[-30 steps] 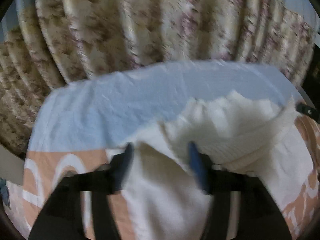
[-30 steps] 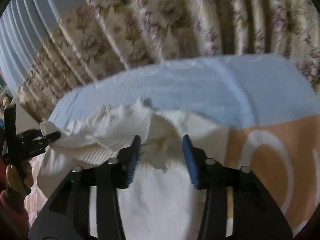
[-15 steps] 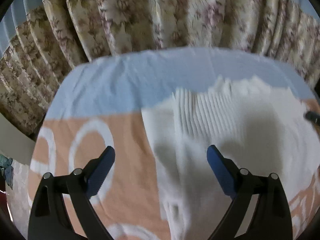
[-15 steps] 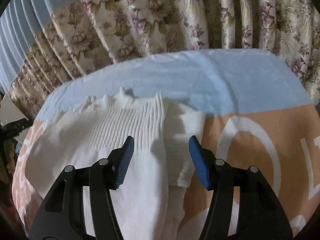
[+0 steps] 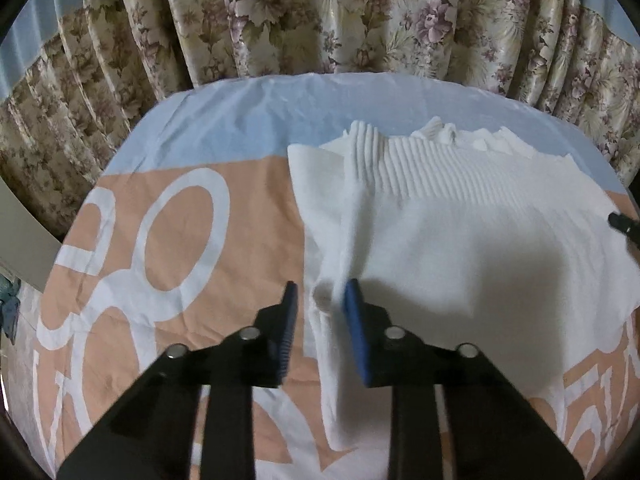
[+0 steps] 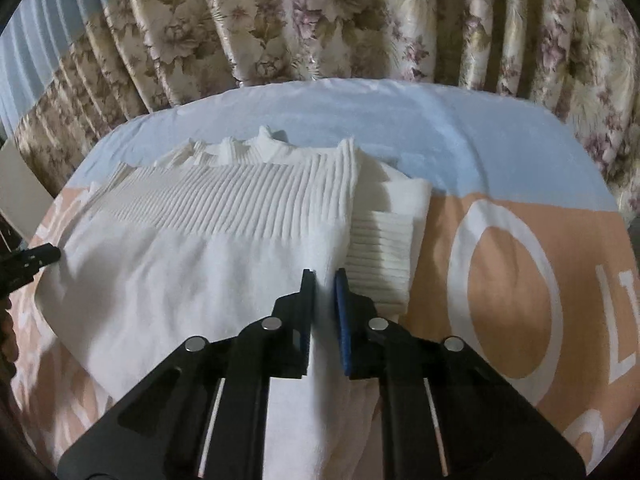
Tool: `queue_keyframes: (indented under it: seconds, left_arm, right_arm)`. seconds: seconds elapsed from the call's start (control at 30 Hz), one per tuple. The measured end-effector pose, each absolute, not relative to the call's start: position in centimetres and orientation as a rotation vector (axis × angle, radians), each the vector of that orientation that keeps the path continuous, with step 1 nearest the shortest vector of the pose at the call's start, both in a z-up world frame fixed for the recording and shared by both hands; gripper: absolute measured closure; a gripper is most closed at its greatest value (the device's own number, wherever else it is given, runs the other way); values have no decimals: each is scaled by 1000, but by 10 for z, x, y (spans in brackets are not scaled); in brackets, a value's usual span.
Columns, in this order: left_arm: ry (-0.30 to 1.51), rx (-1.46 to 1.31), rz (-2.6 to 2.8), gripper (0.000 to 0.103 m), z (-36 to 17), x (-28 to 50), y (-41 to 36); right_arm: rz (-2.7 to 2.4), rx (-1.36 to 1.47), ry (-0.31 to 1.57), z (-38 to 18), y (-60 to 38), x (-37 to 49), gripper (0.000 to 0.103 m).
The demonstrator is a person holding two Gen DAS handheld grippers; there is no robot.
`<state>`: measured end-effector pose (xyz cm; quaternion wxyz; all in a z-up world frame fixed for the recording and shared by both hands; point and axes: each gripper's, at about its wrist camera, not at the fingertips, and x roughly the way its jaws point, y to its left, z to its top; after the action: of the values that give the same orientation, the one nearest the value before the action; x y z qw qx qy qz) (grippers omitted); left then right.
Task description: Fold small clothes
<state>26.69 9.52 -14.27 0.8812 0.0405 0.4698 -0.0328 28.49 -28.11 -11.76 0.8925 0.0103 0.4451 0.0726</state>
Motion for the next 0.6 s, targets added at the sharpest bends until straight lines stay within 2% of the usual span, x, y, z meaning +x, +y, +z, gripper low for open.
queue_keyframes:
  seconds: [0.1,0.2,0.3,0.33,0.4,0.53,0.6]
  left_arm:
    - [981,101,-52,79,-147,262,93]
    - [1002,108,-51,78,-155,259,95]
    - [1002,135,-44,73,-157,258,94]
    - [994,145,-35,67,-156,258,94]
    - [973,164,-15,59,-149,258,93]
    - [932,180,6,29,-131,258,91]
    - [907,185,16,24,-121,258,88]
  right_arm:
    - [99,-108,870,-113,-275,280,93]
    - [87,-151,898,-126,-276,284,93]
    - [77,-130,905,-133,-281,284,92]
    - [73,-121,906,-132,-282,284,91]
    - [58,-124,895,-130,-283,283,78]
    - [51,-136,868,-119,-282,273,74]
    - [54,-134,860,-112,-279,268,65]
